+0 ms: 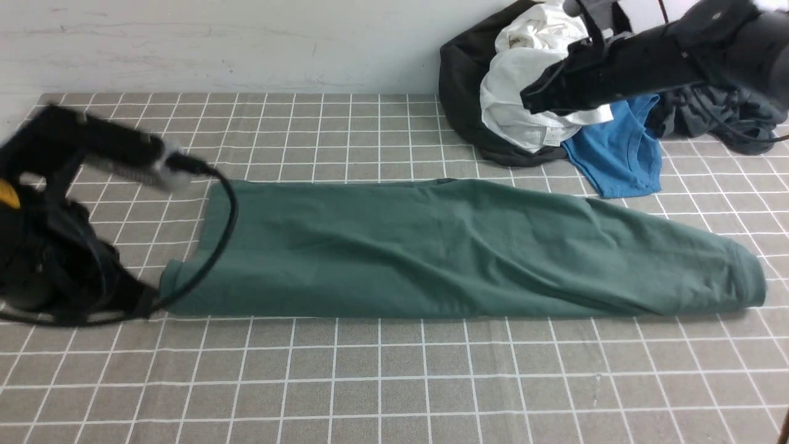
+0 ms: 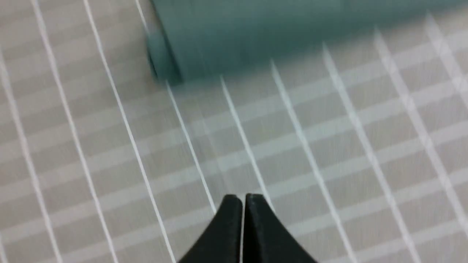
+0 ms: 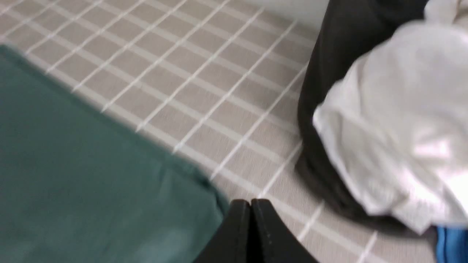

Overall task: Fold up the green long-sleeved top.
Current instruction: Use both arms to drag the lower edge of the fabric forward and fold it over the upper edge, then use the right arm to clamp the right edge of the fabric, then use the right arm to drag the right edge of the fabric to the left and folds it over the left edge

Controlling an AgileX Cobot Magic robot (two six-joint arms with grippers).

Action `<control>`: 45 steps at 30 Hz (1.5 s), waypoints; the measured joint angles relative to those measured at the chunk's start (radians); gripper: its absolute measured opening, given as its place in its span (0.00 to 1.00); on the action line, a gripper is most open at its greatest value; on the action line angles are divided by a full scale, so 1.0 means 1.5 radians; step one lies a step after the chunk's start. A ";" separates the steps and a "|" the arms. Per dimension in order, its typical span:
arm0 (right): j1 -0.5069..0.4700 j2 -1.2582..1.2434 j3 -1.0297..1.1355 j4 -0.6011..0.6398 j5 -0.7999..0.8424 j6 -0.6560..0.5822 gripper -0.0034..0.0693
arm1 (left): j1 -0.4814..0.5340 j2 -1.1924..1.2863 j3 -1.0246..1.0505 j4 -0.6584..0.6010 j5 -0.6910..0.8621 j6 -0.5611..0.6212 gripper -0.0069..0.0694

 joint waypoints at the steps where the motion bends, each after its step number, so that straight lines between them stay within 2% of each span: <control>1: -0.008 -0.012 -0.001 -0.086 0.062 0.100 0.05 | 0.000 -0.001 0.041 0.001 0.006 0.000 0.08; 3: -0.021 -0.016 -0.001 -0.243 0.166 0.236 0.06 | 0.000 -0.001 0.096 0.001 -0.001 0.000 0.08; 4: -0.021 -0.016 -0.001 -0.259 0.174 0.248 0.06 | 0.000 -0.001 0.100 0.001 -0.004 0.000 0.08; 5: -0.032 -0.009 0.006 -0.360 0.216 0.327 0.09 | 0.000 -0.001 0.129 -0.001 -0.023 0.000 0.08; 6: -0.044 -0.004 0.014 -0.414 0.229 0.364 0.12 | 0.000 -0.001 0.141 -0.004 -0.035 -0.001 0.08; 8: -0.074 0.007 0.027 -0.471 0.239 0.428 0.19 | 0.000 -0.001 0.149 -0.025 -0.055 -0.001 0.08; 11: -0.119 0.012 0.037 -0.479 0.242 0.463 0.36 | 0.000 -0.002 0.147 -0.072 -0.070 0.008 0.08; 14: -0.143 0.012 0.041 -0.474 0.242 0.467 0.49 | 0.000 -0.003 0.147 -0.105 -0.071 0.012 0.08; 15: -0.156 0.015 0.045 -0.470 0.242 0.467 0.59 | 0.000 -0.004 0.147 -0.117 -0.071 0.019 0.08; 17: -0.173 0.021 0.053 -0.461 0.242 0.467 0.70 | 0.000 -0.005 0.147 -0.136 -0.071 0.034 0.08; 21: -0.193 0.053 0.079 -0.431 0.240 0.467 0.80 | 0.000 -0.005 0.147 -0.173 -0.071 0.069 0.08; 24: -0.193 0.078 0.088 -0.406 0.240 0.467 0.78 | 0.000 -0.005 0.147 -0.189 -0.071 0.088 0.08; 27: -0.193 0.085 0.090 -0.355 0.240 0.444 0.67 | 0.000 -0.005 0.147 -0.193 -0.069 0.097 0.08; 31: -0.195 0.083 0.090 -0.305 0.238 0.393 0.38 | 0.000 -0.005 0.147 -0.193 -0.064 0.098 0.08; 32: -0.196 0.080 0.090 -0.305 0.238 0.391 0.30 | 0.000 -0.005 0.147 -0.193 -0.062 0.098 0.08; 33: -0.196 0.079 0.090 -0.306 0.238 0.390 0.28 | 0.000 -0.005 0.147 -0.193 -0.061 0.098 0.08; 34: -0.198 0.072 0.090 -0.317 0.238 0.388 0.18 | 0.000 -0.005 0.147 -0.193 -0.058 0.098 0.08; 35: -0.201 0.063 0.091 -0.331 0.238 0.388 0.14 | 0.000 -0.005 0.147 -0.193 -0.053 0.098 0.08; 38: -0.213 0.023 0.092 -0.392 0.240 0.401 0.14 | 0.000 -0.005 0.147 -0.193 -0.044 0.099 0.08; 42: -0.246 -0.058 0.092 -0.475 0.240 0.458 0.14 | 0.000 -0.005 0.144 -0.195 -0.033 0.099 0.08; 45: -0.269 -0.129 0.092 -0.460 0.246 0.502 0.14 | 0.000 -0.005 0.143 -0.206 -0.032 0.099 0.08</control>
